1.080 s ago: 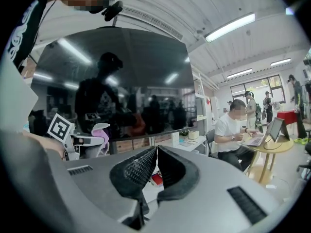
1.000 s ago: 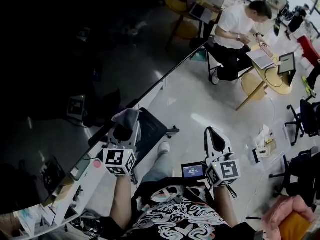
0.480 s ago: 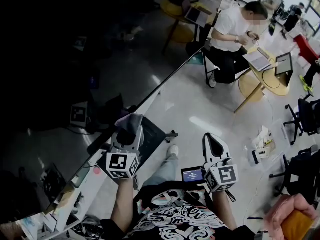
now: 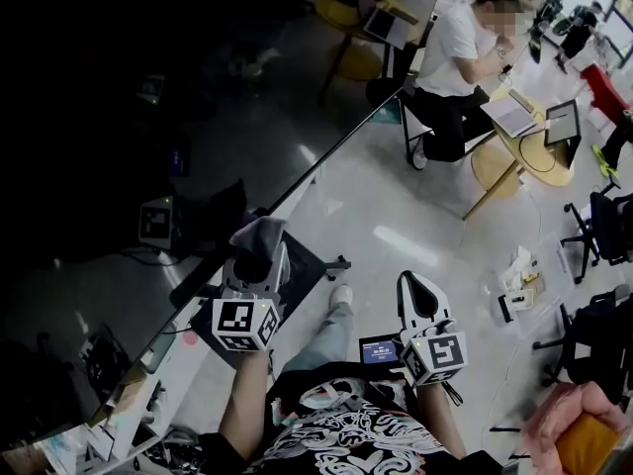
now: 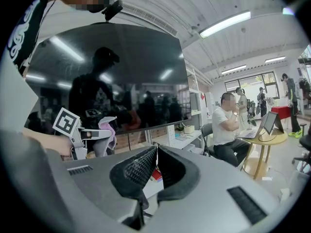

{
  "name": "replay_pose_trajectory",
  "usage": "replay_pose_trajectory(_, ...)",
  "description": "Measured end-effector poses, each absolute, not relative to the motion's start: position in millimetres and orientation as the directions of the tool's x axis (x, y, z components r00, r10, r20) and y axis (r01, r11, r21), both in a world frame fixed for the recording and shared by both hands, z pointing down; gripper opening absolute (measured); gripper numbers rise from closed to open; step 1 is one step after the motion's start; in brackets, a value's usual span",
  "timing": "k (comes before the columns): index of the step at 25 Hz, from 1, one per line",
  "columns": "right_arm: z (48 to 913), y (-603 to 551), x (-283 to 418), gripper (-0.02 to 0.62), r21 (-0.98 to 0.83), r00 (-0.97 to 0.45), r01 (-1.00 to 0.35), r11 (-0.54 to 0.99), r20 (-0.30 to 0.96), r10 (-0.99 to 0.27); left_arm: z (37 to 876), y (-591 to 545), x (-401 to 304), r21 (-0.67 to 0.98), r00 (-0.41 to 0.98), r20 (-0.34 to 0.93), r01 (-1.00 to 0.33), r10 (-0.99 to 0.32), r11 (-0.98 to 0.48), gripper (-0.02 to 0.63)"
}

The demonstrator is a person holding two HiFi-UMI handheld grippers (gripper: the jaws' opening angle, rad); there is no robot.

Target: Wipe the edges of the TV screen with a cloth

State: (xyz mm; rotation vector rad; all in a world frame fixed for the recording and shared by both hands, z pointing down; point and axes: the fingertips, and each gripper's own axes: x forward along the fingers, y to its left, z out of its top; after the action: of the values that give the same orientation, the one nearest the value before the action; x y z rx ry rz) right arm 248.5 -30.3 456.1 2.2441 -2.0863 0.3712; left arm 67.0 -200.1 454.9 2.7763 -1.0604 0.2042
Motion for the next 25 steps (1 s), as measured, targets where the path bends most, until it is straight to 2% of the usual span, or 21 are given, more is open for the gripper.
replay_pose_trajectory(15, 461.0, -50.5, 273.5, 0.031, -0.145, 0.077, -0.983, -0.114, 0.237, -0.968, 452.0, -220.2, 116.0, 0.073, 0.721, 0.179, -0.688, -0.669, -0.722, 0.198)
replay_pose_trajectory(25, 458.5, -53.7, 314.5, 0.031, -0.139, 0.124, -0.977, -0.161, 0.243, -0.962, 447.4, -229.7, 162.1, 0.078, 0.747, 0.179, -0.659, -0.64, -0.748, 0.198)
